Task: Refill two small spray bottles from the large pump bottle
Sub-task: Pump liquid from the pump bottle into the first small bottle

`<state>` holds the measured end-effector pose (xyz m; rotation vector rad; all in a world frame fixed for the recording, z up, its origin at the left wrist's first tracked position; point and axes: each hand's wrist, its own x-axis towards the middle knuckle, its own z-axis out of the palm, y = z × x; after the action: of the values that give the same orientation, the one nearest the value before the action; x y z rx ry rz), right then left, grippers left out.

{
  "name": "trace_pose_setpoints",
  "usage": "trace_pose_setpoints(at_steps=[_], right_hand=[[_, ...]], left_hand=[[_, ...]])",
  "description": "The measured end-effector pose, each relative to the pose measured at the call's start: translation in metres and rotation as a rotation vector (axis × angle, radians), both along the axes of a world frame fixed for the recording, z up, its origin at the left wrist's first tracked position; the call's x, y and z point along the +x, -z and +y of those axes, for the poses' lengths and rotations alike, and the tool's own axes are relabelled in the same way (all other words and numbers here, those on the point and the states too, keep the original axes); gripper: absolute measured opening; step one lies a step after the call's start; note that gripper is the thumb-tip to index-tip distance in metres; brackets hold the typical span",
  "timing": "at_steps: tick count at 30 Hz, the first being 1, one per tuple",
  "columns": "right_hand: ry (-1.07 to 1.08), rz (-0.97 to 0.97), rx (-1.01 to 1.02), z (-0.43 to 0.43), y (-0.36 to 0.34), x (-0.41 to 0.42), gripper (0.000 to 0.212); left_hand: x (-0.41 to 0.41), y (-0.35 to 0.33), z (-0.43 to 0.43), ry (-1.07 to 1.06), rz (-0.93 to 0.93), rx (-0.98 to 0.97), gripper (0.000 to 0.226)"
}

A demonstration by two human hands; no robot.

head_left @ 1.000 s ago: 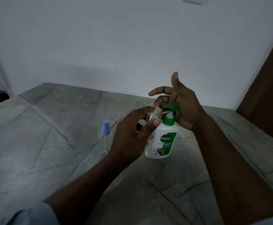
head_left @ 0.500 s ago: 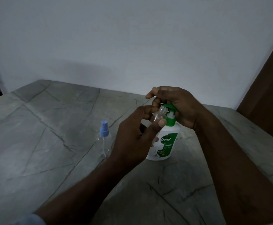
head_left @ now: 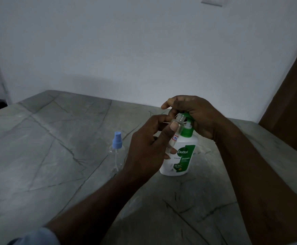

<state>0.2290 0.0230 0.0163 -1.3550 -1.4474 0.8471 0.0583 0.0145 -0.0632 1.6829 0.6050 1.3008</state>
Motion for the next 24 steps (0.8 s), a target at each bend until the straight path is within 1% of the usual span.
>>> trace_pose_setpoints(at_steps=[2, 5, 7, 11, 15, 19, 24], right_hand=[[0.010, -0.012, -0.006, -0.0014, -0.0006, 0.0001, 0.029], [-0.040, 0.023, -0.033, -0.0037, 0.0000, 0.0004, 0.029], [-0.053, 0.044, -0.032, -0.0043, 0.0010, 0.0012, 0.027], [-0.069, 0.068, -0.041, -0.0018, 0.0017, 0.0045, 0.027], [-0.053, 0.051, -0.051, -0.0004, 0.0031, 0.0087, 0.030], [-0.054, 0.054, -0.060, 0.0014, 0.0003, 0.0081, 0.028], [-0.048, 0.043, -0.071, -0.0026, 0.0008, 0.0054, 0.029]], left_hand=[[0.0000, -0.0007, 0.0003, -0.008, 0.014, 0.004, 0.033], [0.0010, 0.0005, -0.0003, -0.028, 0.022, 0.022, 0.030], [0.0030, 0.0030, -0.0011, -0.029, 0.007, 0.002, 0.030], [0.0074, 0.0067, -0.0033, 0.002, -0.029, -0.045, 0.035], [0.0082, 0.0064, -0.0049, 0.036, -0.061, -0.082, 0.036], [0.0053, 0.0020, -0.0040, 0.078, -0.068, -0.113, 0.041], [0.0000, -0.0005, -0.0026, 0.084, -0.017, -0.061, 0.047]])
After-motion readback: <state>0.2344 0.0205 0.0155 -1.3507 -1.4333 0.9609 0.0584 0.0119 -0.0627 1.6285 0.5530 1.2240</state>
